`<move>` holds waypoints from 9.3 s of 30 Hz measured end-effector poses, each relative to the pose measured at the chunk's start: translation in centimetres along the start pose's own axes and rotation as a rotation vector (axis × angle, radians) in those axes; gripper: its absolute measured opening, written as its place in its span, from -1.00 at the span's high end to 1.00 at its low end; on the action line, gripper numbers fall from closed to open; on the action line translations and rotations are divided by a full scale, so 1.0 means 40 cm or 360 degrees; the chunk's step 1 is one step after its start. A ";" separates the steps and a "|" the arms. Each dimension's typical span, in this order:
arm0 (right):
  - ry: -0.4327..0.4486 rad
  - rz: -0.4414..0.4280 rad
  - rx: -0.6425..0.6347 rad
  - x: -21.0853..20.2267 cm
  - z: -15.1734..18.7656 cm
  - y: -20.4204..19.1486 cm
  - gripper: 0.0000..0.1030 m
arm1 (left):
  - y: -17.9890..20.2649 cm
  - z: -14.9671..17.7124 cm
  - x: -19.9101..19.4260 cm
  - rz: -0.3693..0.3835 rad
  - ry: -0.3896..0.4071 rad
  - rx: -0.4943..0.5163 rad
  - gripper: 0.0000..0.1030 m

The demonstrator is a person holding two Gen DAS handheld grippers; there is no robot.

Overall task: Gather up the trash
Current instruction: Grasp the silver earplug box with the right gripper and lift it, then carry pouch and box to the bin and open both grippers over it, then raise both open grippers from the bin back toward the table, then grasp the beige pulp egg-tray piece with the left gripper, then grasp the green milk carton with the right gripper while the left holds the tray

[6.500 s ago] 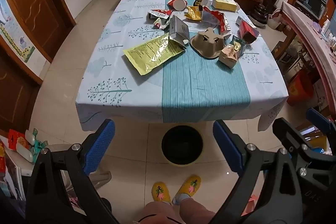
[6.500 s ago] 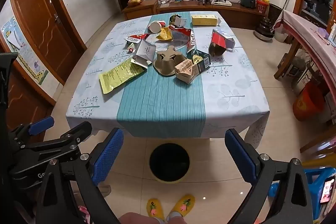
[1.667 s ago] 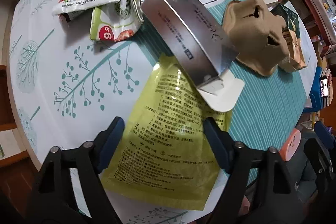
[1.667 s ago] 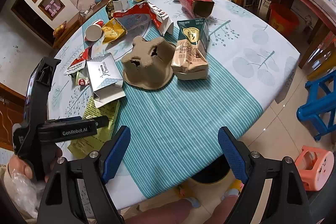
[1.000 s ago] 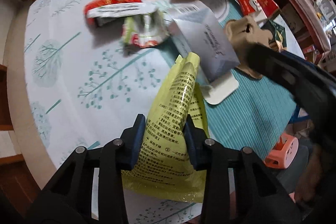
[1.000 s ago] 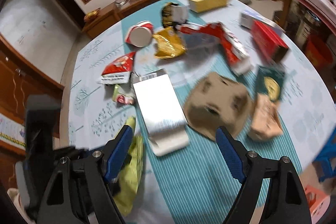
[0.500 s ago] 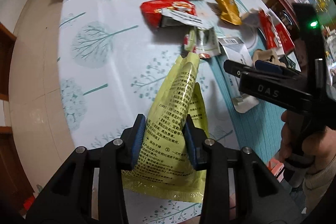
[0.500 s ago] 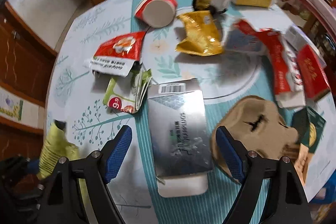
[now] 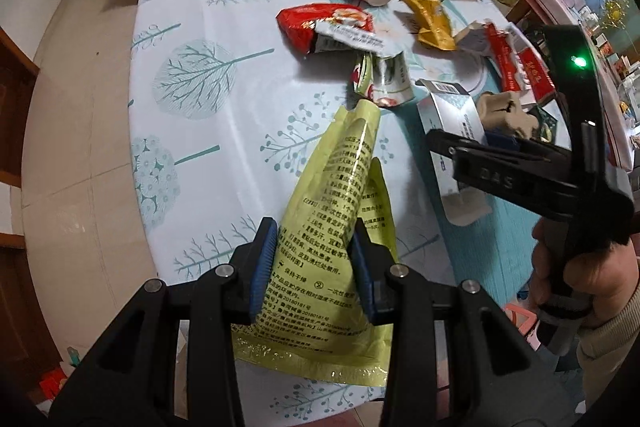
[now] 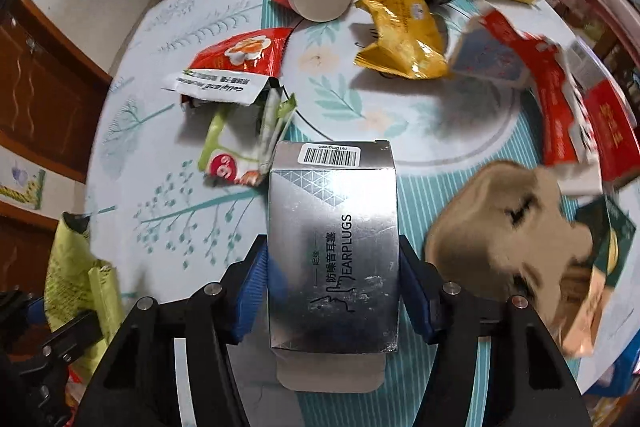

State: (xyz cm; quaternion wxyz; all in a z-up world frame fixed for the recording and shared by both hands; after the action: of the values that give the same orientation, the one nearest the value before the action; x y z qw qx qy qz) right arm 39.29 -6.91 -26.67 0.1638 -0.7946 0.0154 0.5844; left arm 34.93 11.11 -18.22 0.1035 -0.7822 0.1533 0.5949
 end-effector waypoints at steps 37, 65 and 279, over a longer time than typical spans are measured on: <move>0.0124 -0.0308 -0.0355 -0.583 0.634 0.405 -0.17 | 0.654 0.483 -0.210 -0.0170 0.0205 -0.0279 0.35; -0.0293 -0.0180 0.0180 0.375 1.118 0.669 -0.19 | 0.606 0.826 0.655 -0.0261 -0.0094 -0.0171 0.24; -0.0001 -0.0432 -0.0045 -0.297 0.296 0.367 0.25 | 0.557 0.095 -0.069 -0.0106 0.0172 -0.0012 0.58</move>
State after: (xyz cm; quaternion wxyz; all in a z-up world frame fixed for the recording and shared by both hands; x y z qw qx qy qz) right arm 21.43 -19.49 -22.26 0.2302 -0.7915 -0.1005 0.5571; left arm 22.76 -8.02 -16.12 0.1119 -0.8183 0.1302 0.5485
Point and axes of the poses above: each gripper's, at about its wrist camera, not at the fingertips, and x roughly the way its jaws point, y to its right, z to its underside, the point moved 10 cm from there along x, roughly the way its jaws point, and after that the axes turned 7 degrees about -z, right-handed, at the moved point
